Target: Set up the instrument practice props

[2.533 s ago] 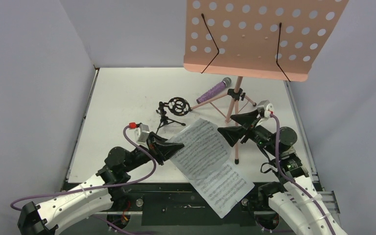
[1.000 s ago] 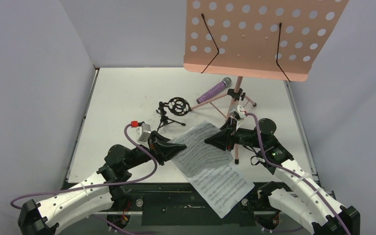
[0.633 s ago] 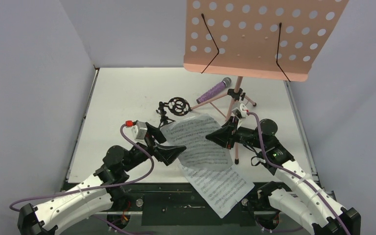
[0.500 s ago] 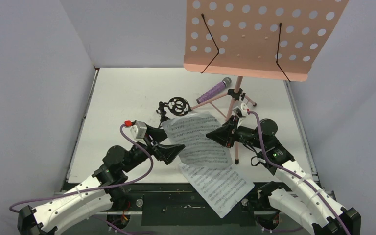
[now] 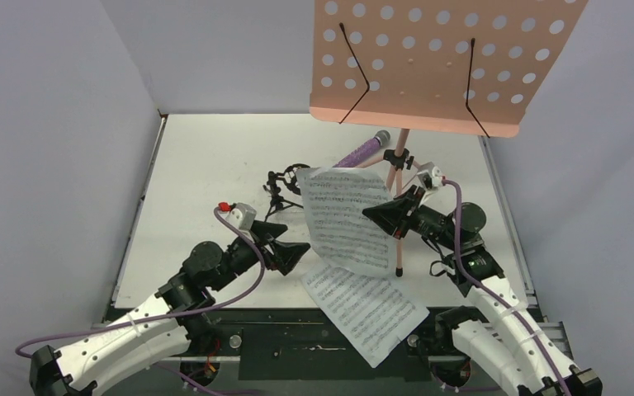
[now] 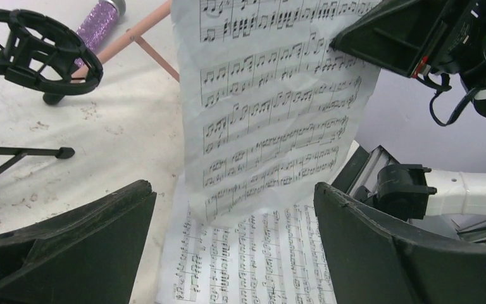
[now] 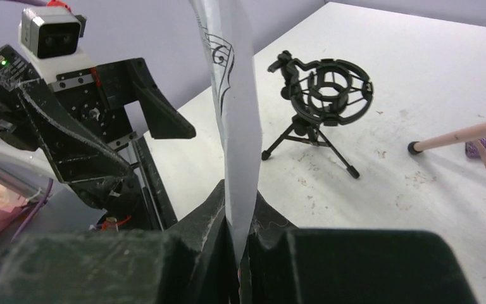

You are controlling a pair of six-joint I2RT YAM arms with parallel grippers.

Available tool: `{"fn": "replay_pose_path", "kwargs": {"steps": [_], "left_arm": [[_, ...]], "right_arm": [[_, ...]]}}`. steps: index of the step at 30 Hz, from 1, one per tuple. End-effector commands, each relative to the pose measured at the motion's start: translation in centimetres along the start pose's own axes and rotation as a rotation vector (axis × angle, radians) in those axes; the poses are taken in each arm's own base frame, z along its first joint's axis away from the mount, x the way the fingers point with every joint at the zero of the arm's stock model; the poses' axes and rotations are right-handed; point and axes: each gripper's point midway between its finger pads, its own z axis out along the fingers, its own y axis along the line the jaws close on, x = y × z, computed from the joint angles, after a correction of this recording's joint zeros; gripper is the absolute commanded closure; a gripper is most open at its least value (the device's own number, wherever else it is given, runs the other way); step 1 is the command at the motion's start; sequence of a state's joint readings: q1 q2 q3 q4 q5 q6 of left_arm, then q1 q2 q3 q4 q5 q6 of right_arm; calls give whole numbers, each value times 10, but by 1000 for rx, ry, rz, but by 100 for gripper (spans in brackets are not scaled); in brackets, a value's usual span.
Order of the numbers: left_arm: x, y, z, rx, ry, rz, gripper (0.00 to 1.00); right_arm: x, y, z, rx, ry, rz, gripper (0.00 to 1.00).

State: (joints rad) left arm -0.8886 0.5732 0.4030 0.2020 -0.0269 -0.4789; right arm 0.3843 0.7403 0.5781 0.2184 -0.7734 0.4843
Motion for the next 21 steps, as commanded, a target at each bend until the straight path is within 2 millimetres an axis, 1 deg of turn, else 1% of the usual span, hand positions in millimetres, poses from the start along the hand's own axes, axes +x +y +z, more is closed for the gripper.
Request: {"fn": "replay_pose_path", "kwargs": {"steps": [1, 4, 7, 11, 13, 17, 21], "left_arm": [[-2, -12, 5, 53, 8, -31, 4], [2, -18, 10, 106, 26, -39, 4], [1, -20, 15, 146, 41, -55, 4], [-6, -24, 17, 242, 36, -113, 4], [-13, -23, 16, 293, 12, -141, 4], [-24, -40, 11, 425, 0, -148, 3], [-31, -54, 11, 502, 6, -134, 1]], "right_arm": [[-15, 3, -11, -87, -66, 27, 95], [-21, 9, -16, -135, -84, 19, 95], [-24, 18, -18, -181, -91, 7, 95], [-32, 32, -21, -239, -113, 18, 95], [-35, 35, -21, -255, -123, 24, 95], [-42, 43, -22, -292, -130, 37, 95], [-45, 45, -20, -298, -130, 37, 95]]}}
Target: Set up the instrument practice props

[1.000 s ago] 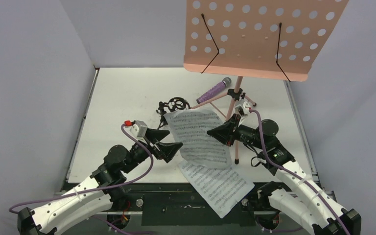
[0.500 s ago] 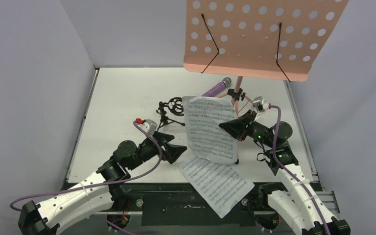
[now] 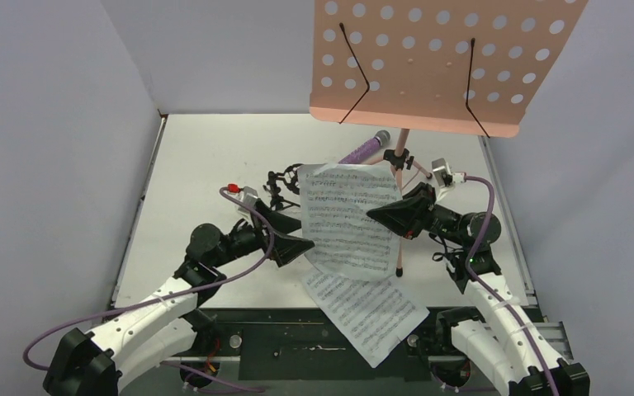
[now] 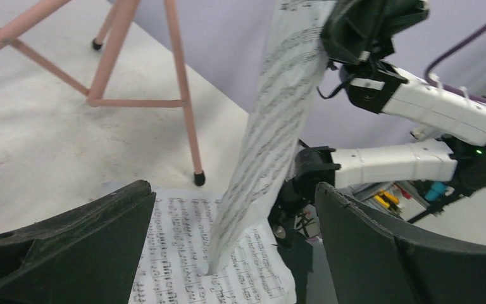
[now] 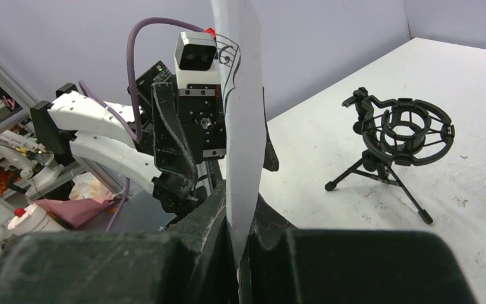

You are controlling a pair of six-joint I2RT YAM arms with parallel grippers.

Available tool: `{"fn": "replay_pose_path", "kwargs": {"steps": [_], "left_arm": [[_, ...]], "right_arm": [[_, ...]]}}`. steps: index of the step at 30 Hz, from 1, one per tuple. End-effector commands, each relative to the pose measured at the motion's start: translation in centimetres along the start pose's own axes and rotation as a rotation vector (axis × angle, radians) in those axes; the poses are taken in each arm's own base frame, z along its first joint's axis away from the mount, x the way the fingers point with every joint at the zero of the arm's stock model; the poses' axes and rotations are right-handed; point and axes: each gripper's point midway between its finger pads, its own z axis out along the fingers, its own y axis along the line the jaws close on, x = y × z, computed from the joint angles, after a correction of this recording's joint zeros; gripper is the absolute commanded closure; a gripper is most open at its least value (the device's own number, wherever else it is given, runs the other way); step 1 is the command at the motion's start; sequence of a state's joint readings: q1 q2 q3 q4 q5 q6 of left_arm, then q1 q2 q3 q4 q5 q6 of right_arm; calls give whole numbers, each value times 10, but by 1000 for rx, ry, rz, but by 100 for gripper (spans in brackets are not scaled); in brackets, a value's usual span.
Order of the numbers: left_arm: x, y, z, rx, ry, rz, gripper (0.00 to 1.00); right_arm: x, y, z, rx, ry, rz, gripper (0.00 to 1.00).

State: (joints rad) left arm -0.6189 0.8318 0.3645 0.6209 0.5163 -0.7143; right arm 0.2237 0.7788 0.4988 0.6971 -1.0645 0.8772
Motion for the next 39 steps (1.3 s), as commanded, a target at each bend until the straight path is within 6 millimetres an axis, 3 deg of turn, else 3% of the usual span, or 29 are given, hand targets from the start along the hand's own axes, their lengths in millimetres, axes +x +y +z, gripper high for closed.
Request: {"fn": "replay_pose_path", "kwargs": {"steps": [1, 3, 11, 19, 30, 36, 39], "left_arm": [[-23, -49, 3, 225, -22, 58, 0], [-26, -51, 6, 234, -21, 63, 0], [-34, -57, 23, 257, -3, 81, 15], [-20, -54, 42, 252, 80, 90, 29], [-7, -50, 48, 246, 125, 82, 50], [-8, -48, 48, 229, 120, 88, 68], [-7, -46, 47, 219, 117, 90, 83]], "right_arm": [[-13, 17, 3, -71, -20, -59, 95], [-13, 18, 4, -75, -15, -58, 95], [-9, 21, 12, -99, 10, -55, 95], [-11, 20, 13, -82, 4, -68, 95], [-12, 19, 14, -68, 11, -75, 95], [-9, 16, 14, -57, 15, -72, 95], [-8, 14, 13, -47, 17, -75, 95]]}}
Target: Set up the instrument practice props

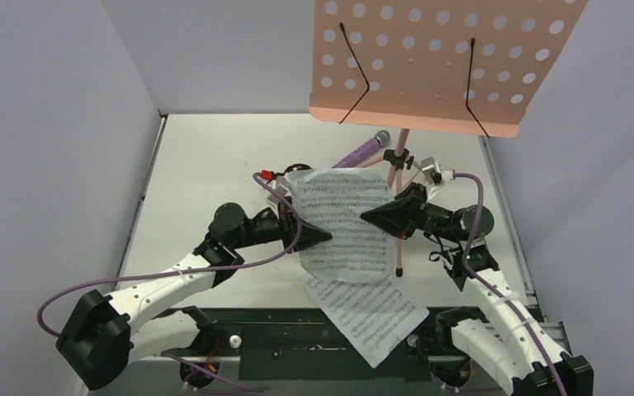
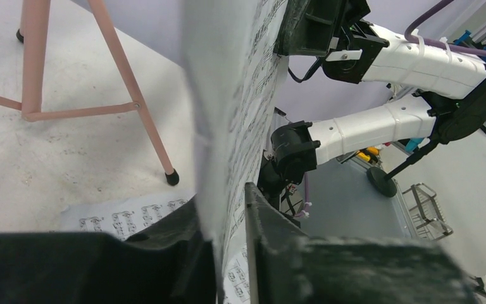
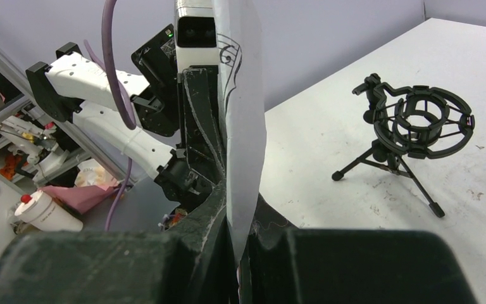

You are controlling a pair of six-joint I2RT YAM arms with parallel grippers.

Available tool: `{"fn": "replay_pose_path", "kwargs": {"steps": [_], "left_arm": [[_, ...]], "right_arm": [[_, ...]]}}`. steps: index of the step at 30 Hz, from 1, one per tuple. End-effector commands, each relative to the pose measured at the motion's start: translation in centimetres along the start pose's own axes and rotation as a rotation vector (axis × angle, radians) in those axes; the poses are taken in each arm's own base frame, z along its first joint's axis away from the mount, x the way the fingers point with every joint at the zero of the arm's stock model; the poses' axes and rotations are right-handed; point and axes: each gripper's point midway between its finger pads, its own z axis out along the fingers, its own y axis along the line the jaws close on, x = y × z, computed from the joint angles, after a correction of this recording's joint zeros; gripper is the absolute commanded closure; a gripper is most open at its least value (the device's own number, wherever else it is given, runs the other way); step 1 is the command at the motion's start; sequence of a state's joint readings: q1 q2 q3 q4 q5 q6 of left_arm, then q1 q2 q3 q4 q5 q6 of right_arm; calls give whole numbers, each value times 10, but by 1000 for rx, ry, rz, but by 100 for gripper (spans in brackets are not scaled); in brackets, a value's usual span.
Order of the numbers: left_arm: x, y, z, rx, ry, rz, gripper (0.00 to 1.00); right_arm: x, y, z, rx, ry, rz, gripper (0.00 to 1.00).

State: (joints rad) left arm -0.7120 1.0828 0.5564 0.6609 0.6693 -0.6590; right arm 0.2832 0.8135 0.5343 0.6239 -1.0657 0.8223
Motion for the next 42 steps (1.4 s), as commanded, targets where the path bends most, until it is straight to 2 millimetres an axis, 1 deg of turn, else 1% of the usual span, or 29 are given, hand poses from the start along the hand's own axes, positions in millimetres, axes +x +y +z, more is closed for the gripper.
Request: {"fn": "replay_pose_path", "kwargs": {"steps": [1, 3, 4, 5, 7, 8, 9, 10, 11, 12, 15, 18, 20, 22, 27, 32, 36, 42], "left_arm": [[-19, -12, 3, 26, -39, 62, 87], [-20, -12, 2, 22, -39, 59, 98], [-19, -12, 2, 20, -37, 57, 100], [-19, -11, 2, 14, -38, 54, 100], [-18, -9, 1, 6, -40, 55, 100], [-18, -8, 1, 1, -43, 55, 100], [-19, -8, 0, -5, -46, 53, 100], [-19, -8, 0, -10, -49, 52, 100], [-20, -7, 0, -16, -51, 53, 100], [-20, -6, -1, -22, -53, 55, 100], [-18, -3, -2, -39, -51, 64, 100], [-17, -2, -3, -50, -40, 68, 100], [-16, -2, -4, -52, -36, 73, 100], [-16, -1, -5, -59, -35, 78, 100], [-17, 0, -9, -83, -33, 104, 100], [-22, -3, -12, -108, -7, 151, 100], [-34, -12, -15, -106, -3, 209, 100], [-59, -37, -18, -67, -24, 282, 100]], "right_arm": [[-18, 11, 3, -19, -39, -94, 95], [-19, 11, 3, -19, -41, -92, 95], [-19, 12, 3, -19, -41, -92, 94], [-19, 11, 3, -18, -41, -92, 94], [-18, 10, 3, -14, -38, -92, 87], [-19, 10, 3, -12, -38, -94, 83], [-19, 9, 3, -7, -37, -92, 76], [-19, 8, 3, 0, -38, -92, 67], [-19, 8, 3, 5, -36, -93, 54], [-19, 7, 3, 10, -33, -94, 46], [-20, 7, 1, 24, -41, -125, 31], [-23, 0, -3, 90, -49, -157, 14], [-24, -4, -4, 126, -43, -176, 6], [-25, -7, -6, 155, -38, -192, 1], [-29, -12, -10, 210, -41, -221, 10], [-40, -14, -14, 270, -55, -259, 10], [-52, -15, -19, 329, -68, -300, 10], [-72, -6, -23, 372, -85, -359, 10]]}}
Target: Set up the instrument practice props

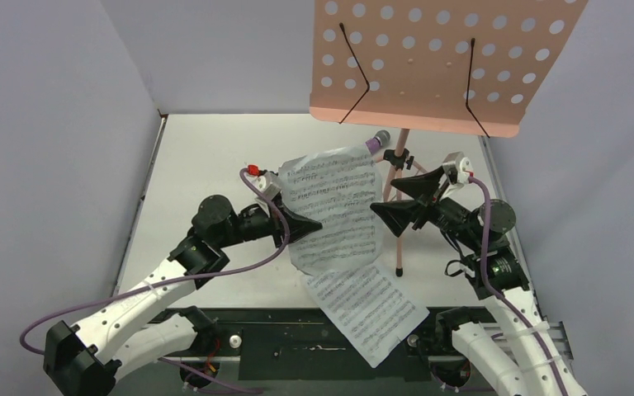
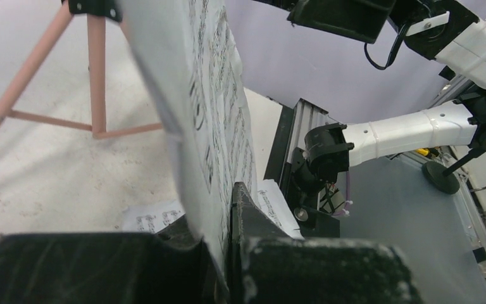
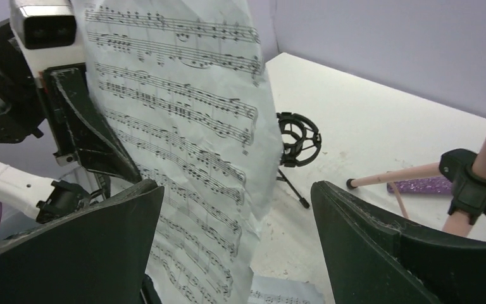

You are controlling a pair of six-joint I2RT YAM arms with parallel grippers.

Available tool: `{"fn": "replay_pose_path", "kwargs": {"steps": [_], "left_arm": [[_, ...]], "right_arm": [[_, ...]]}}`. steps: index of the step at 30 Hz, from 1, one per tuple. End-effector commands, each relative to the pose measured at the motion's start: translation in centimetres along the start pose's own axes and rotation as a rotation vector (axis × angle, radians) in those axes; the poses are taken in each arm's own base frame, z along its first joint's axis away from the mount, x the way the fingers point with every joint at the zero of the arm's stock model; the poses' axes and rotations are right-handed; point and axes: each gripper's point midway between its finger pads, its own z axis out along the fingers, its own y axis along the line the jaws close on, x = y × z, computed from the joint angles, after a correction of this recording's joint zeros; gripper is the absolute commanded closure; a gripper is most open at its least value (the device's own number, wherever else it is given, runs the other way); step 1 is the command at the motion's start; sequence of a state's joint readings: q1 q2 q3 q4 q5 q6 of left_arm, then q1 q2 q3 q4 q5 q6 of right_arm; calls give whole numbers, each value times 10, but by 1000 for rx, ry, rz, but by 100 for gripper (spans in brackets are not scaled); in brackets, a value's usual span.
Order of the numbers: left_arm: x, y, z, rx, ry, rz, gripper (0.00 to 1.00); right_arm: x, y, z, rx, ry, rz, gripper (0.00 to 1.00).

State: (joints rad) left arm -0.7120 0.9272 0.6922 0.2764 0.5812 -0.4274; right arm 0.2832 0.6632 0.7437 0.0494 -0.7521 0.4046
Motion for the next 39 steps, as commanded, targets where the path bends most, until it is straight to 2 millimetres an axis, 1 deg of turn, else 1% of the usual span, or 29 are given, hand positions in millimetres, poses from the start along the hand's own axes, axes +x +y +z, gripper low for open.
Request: {"fn": "replay_pose_path", "kwargs": {"steps": [1, 7, 12, 18, 22, 28, 29, 30, 35, 39], "left_arm": [[-40, -26, -6, 52, -61, 114, 100], [-68, -47, -15, 96, -112, 178, 100], [-95, -64, -19, 127, -161, 220, 100], [-123, -78, -15, 166, -179, 245, 100], [-144, -80, -8, 161, -191, 255, 100], [-183, -82, -2, 114, -252, 290, 100], [-194, -84, -2, 109, -270, 298, 100], [-200, -84, -1, 103, -279, 301, 100], [-233, -92, 6, 106, -326, 321, 100], [-254, -95, 13, 114, -371, 325, 100]], "right_arm": [[-36, 6, -5, 38, -66, -106, 10], [-54, 12, -10, 49, -78, -132, 10], [-68, 16, -8, 42, -85, -157, 10], [-91, 12, -7, 91, -129, -172, 10], [-105, 11, -3, 100, -151, -172, 10], [-125, 5, -4, 163, -179, -189, 10], [-129, 4, -5, 179, -184, -194, 10], [-132, 2, -6, 197, -185, -199, 10], [-153, -6, -17, 294, -219, -243, 10], [-167, -19, -33, 428, -245, -259, 10]]}}
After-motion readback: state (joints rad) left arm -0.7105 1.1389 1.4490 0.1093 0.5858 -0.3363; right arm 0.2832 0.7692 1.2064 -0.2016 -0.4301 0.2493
